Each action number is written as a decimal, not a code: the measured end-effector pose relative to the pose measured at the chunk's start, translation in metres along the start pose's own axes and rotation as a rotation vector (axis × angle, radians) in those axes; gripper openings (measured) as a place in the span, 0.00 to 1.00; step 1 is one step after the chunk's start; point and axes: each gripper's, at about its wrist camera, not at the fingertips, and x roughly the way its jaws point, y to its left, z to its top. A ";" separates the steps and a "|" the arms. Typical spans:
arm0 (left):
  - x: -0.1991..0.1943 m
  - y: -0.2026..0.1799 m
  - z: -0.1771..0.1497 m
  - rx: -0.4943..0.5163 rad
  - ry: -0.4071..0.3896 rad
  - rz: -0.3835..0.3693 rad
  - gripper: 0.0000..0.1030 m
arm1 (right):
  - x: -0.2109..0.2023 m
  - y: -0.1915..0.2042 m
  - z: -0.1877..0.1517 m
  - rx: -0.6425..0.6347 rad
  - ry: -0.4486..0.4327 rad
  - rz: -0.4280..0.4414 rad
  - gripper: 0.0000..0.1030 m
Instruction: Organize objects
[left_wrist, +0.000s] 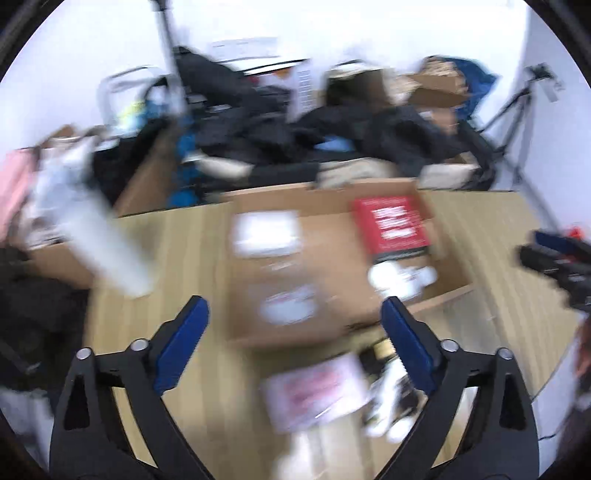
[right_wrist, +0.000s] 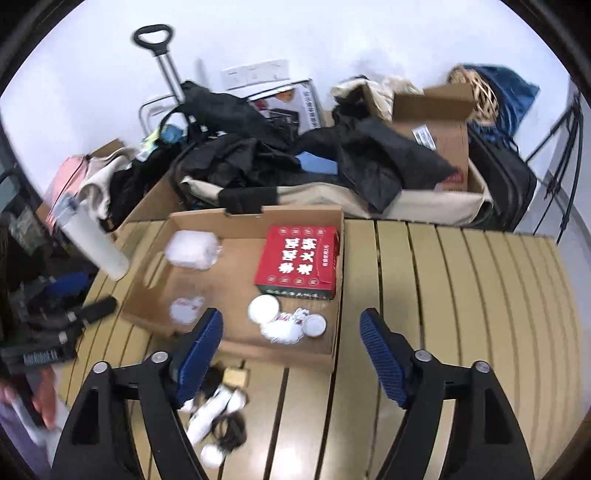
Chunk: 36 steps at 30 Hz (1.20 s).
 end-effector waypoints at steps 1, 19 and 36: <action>-0.011 0.010 -0.002 -0.018 0.009 0.020 0.92 | -0.013 0.005 0.002 -0.023 0.009 0.003 0.80; -0.178 0.081 -0.140 -0.065 -0.118 -0.010 0.98 | -0.197 0.051 -0.099 -0.263 -0.063 0.033 0.81; -0.312 0.081 -0.186 0.046 -0.341 0.047 1.00 | -0.370 0.044 -0.157 -0.415 -0.214 -0.007 0.81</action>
